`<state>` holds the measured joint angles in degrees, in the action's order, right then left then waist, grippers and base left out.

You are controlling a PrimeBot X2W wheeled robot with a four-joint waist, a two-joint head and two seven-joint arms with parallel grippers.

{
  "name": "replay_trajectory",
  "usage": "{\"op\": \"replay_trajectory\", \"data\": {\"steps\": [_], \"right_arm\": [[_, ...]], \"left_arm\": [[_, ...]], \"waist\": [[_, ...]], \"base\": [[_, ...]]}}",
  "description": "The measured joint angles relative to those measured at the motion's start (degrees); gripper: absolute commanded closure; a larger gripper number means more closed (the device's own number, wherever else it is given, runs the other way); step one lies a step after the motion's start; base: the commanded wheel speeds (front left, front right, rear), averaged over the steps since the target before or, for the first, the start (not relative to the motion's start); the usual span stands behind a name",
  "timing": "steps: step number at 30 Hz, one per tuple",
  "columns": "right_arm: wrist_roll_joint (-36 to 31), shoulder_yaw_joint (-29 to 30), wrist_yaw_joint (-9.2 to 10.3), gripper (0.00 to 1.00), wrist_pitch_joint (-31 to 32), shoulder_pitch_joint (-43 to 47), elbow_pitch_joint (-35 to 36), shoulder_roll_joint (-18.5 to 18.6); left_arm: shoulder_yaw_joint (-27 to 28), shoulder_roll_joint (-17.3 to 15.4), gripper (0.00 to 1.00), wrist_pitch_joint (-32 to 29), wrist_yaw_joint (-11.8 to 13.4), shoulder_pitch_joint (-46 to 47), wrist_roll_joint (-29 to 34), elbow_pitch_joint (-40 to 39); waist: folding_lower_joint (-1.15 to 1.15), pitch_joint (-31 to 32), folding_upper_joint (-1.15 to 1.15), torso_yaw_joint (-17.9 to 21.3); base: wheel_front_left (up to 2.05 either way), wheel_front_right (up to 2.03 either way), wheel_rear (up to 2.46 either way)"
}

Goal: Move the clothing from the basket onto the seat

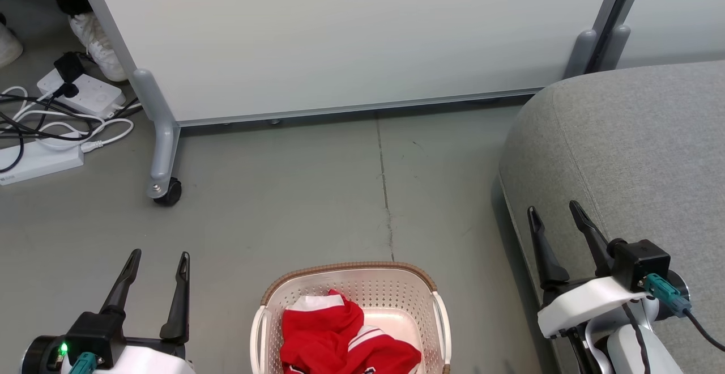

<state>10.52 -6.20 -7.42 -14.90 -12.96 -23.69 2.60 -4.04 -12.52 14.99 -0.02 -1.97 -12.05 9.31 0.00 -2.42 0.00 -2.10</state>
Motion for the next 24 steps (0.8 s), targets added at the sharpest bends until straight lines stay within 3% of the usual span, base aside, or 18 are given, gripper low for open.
{"op": "replay_trajectory", "data": {"steps": [11,18,24], "right_arm": [[0.42,0.03,0.0,0.0,-0.01,-0.72,0.57,0.0],[0.57,0.25,0.0,0.0,-0.08,-2.83,2.79,0.02],[0.97,-0.08,0.0,0.0,-0.09,-5.71,6.94,0.05]], "left_arm": [[0.49,0.11,0.0,0.0,-0.53,1.2,0.31,0.32],[-1.08,-0.01,0.0,0.0,-2.81,5.51,1.27,0.33],[-6.24,0.47,0.0,-0.03,-5.83,12.34,1.42,5.31]], "waist": [[0.0,-1.28,0.0,0.22],[0.0,-4.45,0.0,0.65],[0.0,-9.81,0.0,1.82]], "base": [[0.0,0.0,0.0],[0.0,0.0,0.0],[0.0,0.0,0.0]]}}
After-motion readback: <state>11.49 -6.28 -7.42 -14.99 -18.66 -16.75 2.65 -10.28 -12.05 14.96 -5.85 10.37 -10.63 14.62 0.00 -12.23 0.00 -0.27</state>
